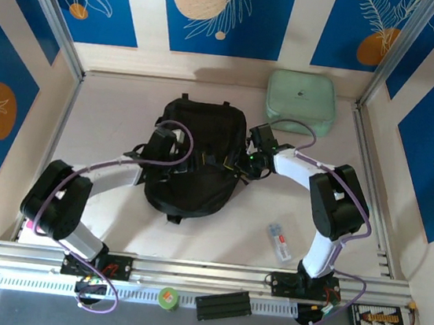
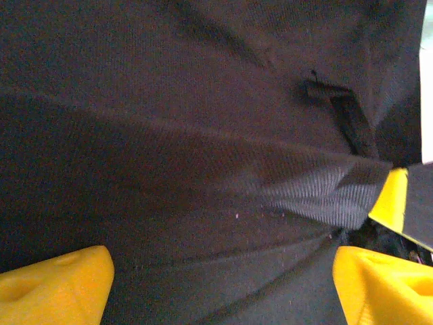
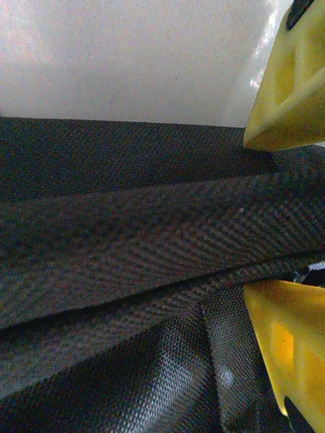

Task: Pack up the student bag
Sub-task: Move the student bag to the center of the table, then unzip the student bag at the center of the table.

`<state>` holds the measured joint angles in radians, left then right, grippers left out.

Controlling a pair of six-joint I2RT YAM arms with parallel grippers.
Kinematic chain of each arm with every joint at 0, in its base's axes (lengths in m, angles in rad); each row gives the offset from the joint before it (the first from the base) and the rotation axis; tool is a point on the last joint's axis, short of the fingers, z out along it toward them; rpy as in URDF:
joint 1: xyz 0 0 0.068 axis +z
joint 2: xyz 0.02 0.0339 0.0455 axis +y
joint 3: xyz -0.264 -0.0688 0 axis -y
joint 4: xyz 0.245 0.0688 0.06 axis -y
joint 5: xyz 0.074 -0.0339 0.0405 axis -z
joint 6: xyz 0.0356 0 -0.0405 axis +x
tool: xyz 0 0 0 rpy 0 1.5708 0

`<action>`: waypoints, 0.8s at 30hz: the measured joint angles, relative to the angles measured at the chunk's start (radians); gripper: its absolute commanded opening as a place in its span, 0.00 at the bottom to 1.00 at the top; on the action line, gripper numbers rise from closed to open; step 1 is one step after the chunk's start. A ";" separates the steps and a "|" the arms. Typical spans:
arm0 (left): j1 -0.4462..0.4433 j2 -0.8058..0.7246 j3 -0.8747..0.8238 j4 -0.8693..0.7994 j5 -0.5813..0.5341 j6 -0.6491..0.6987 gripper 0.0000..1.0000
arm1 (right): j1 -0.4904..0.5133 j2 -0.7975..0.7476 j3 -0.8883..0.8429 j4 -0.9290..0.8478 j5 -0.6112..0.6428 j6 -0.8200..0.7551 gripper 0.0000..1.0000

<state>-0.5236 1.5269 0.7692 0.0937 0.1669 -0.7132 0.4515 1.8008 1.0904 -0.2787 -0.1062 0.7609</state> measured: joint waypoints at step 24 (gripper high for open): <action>-0.132 0.077 0.475 -0.459 -0.229 -0.041 0.62 | -0.015 -0.170 -0.056 -0.032 0.012 -0.019 0.57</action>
<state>-0.6552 1.6039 1.2446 -0.3653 -0.0624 -0.7540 0.4366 1.6306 1.0340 -0.3103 -0.0940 0.7418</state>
